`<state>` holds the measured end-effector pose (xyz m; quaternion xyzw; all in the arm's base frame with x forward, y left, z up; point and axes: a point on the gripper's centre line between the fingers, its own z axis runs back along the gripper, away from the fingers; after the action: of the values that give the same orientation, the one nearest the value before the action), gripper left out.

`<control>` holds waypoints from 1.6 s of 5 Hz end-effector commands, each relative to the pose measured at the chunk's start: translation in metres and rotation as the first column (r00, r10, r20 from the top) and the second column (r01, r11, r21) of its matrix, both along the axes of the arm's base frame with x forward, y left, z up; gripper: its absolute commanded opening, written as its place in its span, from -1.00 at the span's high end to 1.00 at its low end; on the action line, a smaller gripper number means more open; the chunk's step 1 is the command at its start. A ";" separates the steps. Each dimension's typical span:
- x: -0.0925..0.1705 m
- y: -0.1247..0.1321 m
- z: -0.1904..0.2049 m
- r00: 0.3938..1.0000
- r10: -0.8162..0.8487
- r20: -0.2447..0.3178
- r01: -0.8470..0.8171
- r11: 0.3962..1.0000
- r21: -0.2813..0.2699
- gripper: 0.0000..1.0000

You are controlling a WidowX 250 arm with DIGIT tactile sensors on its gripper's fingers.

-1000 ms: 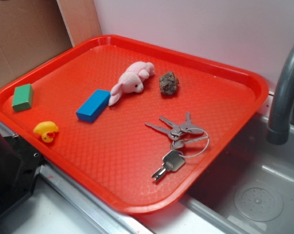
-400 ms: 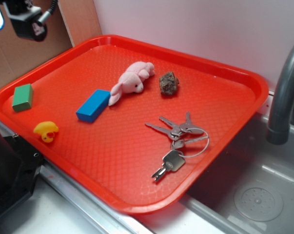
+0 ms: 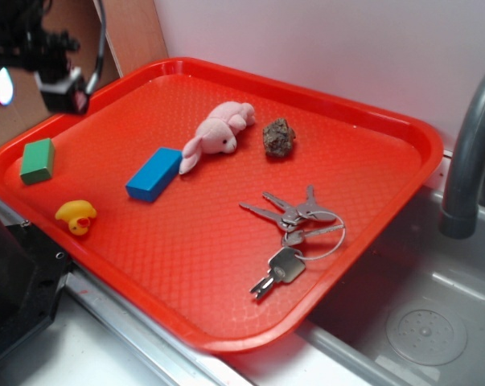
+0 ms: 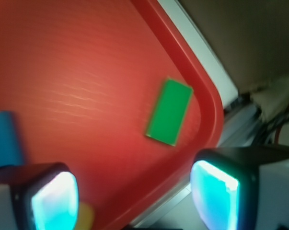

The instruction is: Grab the green block.

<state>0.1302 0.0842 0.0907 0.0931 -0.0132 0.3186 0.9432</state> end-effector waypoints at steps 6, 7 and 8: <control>0.016 0.023 -0.082 0.998 -0.036 0.057 0.043 0.989 -0.141 -1.00; 0.017 0.021 -0.080 0.998 -0.042 0.047 0.047 0.992 -0.114 -0.97; 0.013 0.016 -0.056 0.995 -0.007 0.095 0.018 0.994 -0.111 -1.00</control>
<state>0.1429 0.0961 0.0317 0.0216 -0.0290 0.3271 0.9443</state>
